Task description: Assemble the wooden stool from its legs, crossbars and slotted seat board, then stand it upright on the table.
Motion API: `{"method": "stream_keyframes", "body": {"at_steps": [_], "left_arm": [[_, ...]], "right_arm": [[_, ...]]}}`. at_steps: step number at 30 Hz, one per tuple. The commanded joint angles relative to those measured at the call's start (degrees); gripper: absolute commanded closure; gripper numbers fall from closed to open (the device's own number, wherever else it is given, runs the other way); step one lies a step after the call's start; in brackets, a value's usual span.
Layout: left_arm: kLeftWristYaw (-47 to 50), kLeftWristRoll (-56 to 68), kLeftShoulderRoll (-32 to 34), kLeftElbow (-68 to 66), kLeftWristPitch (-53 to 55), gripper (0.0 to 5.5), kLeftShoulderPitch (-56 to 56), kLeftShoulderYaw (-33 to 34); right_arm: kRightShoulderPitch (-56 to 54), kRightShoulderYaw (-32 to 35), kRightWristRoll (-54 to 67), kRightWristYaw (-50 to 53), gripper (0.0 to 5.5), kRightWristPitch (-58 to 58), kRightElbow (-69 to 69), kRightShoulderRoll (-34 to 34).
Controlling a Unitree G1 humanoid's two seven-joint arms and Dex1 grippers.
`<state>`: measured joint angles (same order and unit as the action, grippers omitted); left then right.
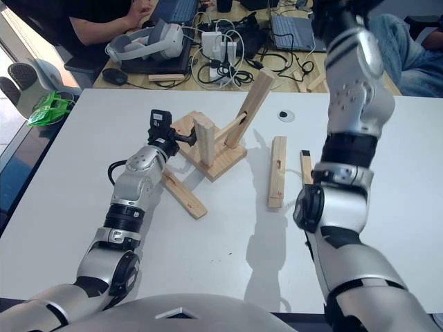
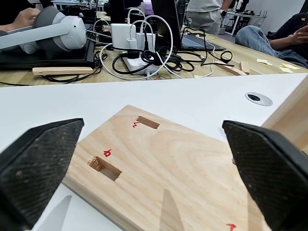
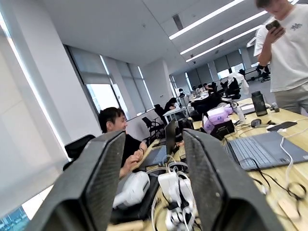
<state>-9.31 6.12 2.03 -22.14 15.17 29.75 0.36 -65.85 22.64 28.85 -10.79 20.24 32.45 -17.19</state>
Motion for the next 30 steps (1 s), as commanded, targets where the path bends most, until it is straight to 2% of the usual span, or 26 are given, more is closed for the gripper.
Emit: {"method": "stream_keyframes", "body": {"at_steps": [1, 4, 6, 13, 17, 20, 23, 27, 30], "left_arm": [[0.6, -0.4, -0.2, -0.9, 0.2, 0.1, 0.5, 0.1], [0.6, -0.2, -0.3, 0.1, 1.2, 0.1, -0.2, 0.0], [0.7, 0.0, -0.4, 0.6, 1.9, 0.1, -0.4, 0.1], [0.2, 0.3, -0.3, -0.1, 3.1, 0.1, -0.2, 0.4], [-0.5, 0.3, -0.3, -1.5, 3.4, 0.1, 0.2, 0.2], [-0.3, -0.4, -0.1, -1.9, 3.2, 0.1, 0.5, 0.0], [2.9, -0.6, -1.4, 0.6, 2.5, 0.1, -0.2, 0.8], [10.4, 0.8, -7.1, 7.4, -0.8, 0.1, -3.0, 2.8], [12.8, 1.1, -12.0, 10.0, 1.3, 0.1, -5.3, 0.7]], "right_arm": [[2.9, -4.3, -1.7, -0.2, 3.29, 9.1, 5.3, 2.0], [16.3, -11.9, -2.6, 0.5, 3.29, 24.9, 1.9, 7.5], [22.4, -14.3, -2.8, 1.2, 3.29, 28.8, -0.4, 10.1], [18.1, -10.3, -2.3, 0.3, 3.29, 14.2, -4.8, 10.7], [16.9, -10.7, -6.1, -2.4, 3.29, -3.9, -15.8, 9.0], [14.7, -12.2, -9.9, -2.2, 3.29, -10.4, -23.1, 7.5], [15.2, -14.5, -9.1, -3.4, 3.29, -6.9, -29.0, 7.4], [17.7, -17.7, -3.1, -5.8, 3.29, 2.5, -35.4, 9.6], [17.9, -20.4, 0.3, -7.1, 3.29, 7.5, -38.2, 12.1]]}}
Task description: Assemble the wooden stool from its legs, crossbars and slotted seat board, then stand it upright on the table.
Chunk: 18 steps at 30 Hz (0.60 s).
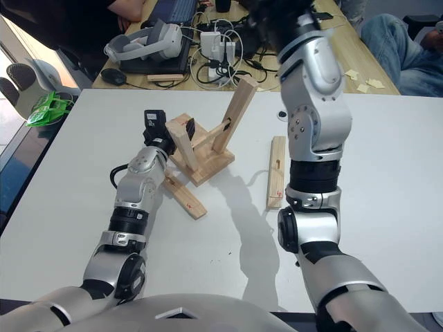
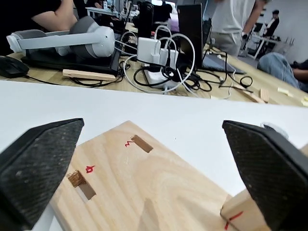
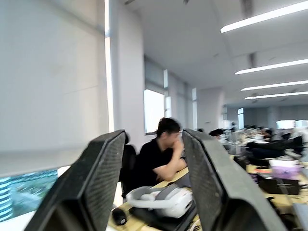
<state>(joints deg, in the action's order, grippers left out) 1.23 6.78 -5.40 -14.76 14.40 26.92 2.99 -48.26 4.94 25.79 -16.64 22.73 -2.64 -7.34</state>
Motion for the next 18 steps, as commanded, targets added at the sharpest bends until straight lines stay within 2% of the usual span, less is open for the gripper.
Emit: {"method": "stream_keyframes", "body": {"at_steps": [1, 3, 4, 8, 11, 15, 18], "left_arm": [[1.2, 0.2, -5.6, 3.5, 2.9, 0.1, -3.0, -4.2], [0.6, -1.0, -5.8, 4.9, 2.2, 0.1, -3.0, -6.4], [2.1, -1.5, -5.2, 5.2, 0.9, 0.1, -2.2, -5.3], [14.2, 0.9, 1.3, 1.2, -7.4, 0.1, 7.3, 9.6], [14.0, 1.5, 4.3, 0.3, -10.2, 0.1, 9.8, 12.1], [15.2, 0.2, 5.5, -0.7, -11.5, 0.1, 6.2, 12.9], [16.3, -0.3, 7.3, -4.0, -13.5, 0.1, 5.7, 14.5]], "right_arm": [[-0.1, -4.0, 5.2, -2.2, 3.29, 7.2, -3.9, 3.4], [-1.1, -5.1, 10.3, -3.3, 3.29, 12.2, -6.0, 5.5], [-1.7, -4.9, 14.2, -3.2, 3.29, 15.5, -7.6, 6.8], [-1.5, -4.0, 24.8, -0.5, 3.29, 25.5, -12.8, 8.8], [1.9, -6.8, 25.6, -0.9, 3.29, 29.3, -17.1, 6.0], [7.3, -17.0, 21.3, -6.7, 3.29, 32.4, -24.5, -2.9], [11.5, -17.4, 23.1, -6.3, 3.29, 36.4, -26.5, -5.5]]}}
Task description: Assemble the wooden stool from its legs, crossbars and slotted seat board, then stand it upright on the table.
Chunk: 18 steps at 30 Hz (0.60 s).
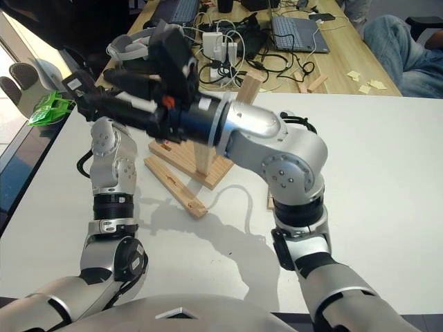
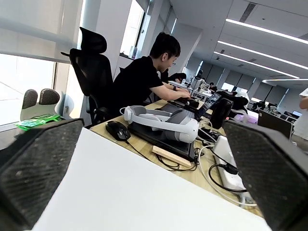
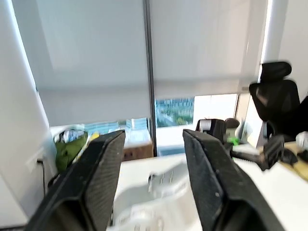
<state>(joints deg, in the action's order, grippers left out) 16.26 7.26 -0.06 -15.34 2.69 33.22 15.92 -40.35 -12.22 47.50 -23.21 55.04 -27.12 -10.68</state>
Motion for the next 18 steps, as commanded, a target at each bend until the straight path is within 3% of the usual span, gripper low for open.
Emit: {"method": "stream_keyframes", "body": {"at_steps": [1, 5, 9, 14, 18], "left_arm": [[1.4, -0.7, 2.4, -4.6, -2.3, 0.1, -0.2, 2.0], [1.2, -0.7, 4.0, -9.2, -5.0, 0.1, 1.2, 2.4], [0.2, -1.5, 4.6, -13.1, -7.5, 0.1, 0.6, 1.6], [-1.2, -2.1, 5.0, -16.6, -9.3, 0.1, 1.6, 0.5], [-3.0, -2.5, 5.6, -19.1, -10.5, 0.1, 2.2, -0.6]], "right_arm": [[5.2, 0.6, 2.8, 1.2, 3.29, 5.3, -1.9, -1.6], [9.1, -3.3, -5.8, 6.5, 3.29, 1.3, 5.9, 1.8], [10.1, -6.3, -19.0, 14.4, 3.29, -1.5, 11.6, 0.4], [13.0, 0.0, -27.5, 24.0, 3.29, -4.3, 15.2, 2.6], [16.5, 11.7, -31.1, 34.0, 3.29, -12.2, 17.0, 7.5]]}}
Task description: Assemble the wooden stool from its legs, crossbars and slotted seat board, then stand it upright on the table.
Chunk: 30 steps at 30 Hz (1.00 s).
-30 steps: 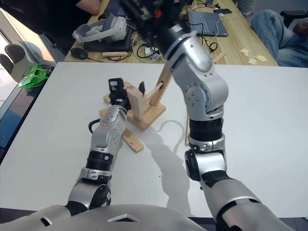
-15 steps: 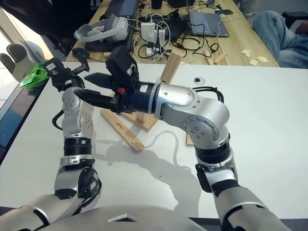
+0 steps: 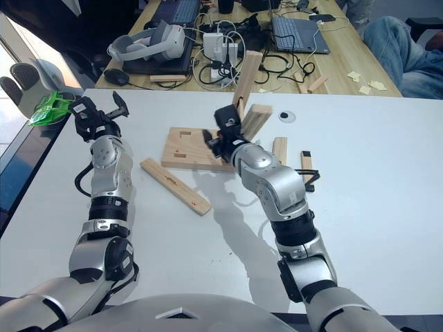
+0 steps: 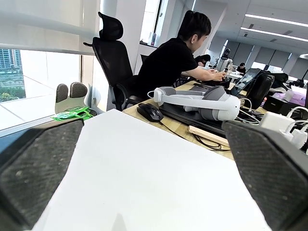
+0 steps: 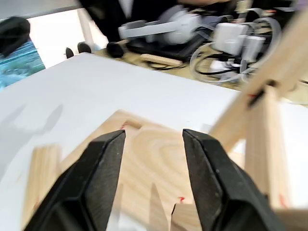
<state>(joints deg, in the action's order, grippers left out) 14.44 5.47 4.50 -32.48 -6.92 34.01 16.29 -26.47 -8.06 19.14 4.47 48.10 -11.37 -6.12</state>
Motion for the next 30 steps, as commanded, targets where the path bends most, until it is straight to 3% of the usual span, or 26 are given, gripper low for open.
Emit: {"method": "stream_keyframes", "body": {"at_steps": [1, 6, 12, 20, 24, 30], "left_arm": [[-1.3, -0.6, 1.1, -2.5, -1.1, 0.1, 1.6, -1.0], [-2.5, 0.2, 1.3, -4.2, -1.7, 0.1, 2.5, -0.8], [-3.6, 0.2, 1.0, -4.8, -2.6, 0.1, 2.7, -1.3], [-4.0, 0.0, 1.0, -4.9, -2.3, 0.1, 2.6, -2.0], [-3.9, -0.1, 1.0, -4.5, -2.2, 0.1, 2.3, -2.3], [-3.7, -0.2, 0.8, -4.3, -2.3, 0.1, 2.1, -2.5]], "right_arm": [[3.1, 8.6, -3.5, 7.1, 3.29, -6.7, 1.7, 3.2], [0.0, 14.4, -5.3, 6.1, 3.29, -15.6, 8.8, 2.1], [-13.8, 20.8, -6.4, 2.0, 3.29, -26.2, 31.3, -5.5], [-33.2, 23.8, -4.0, -5.8, 3.29, -28.8, 59.9, -7.1], [-34.5, 20.9, -6.2, -10.4, 3.29, -22.8, 71.3, -6.9], [-32.8, 23.7, -4.3, -12.1, 3.29, -19.8, 77.8, -6.3]]}}
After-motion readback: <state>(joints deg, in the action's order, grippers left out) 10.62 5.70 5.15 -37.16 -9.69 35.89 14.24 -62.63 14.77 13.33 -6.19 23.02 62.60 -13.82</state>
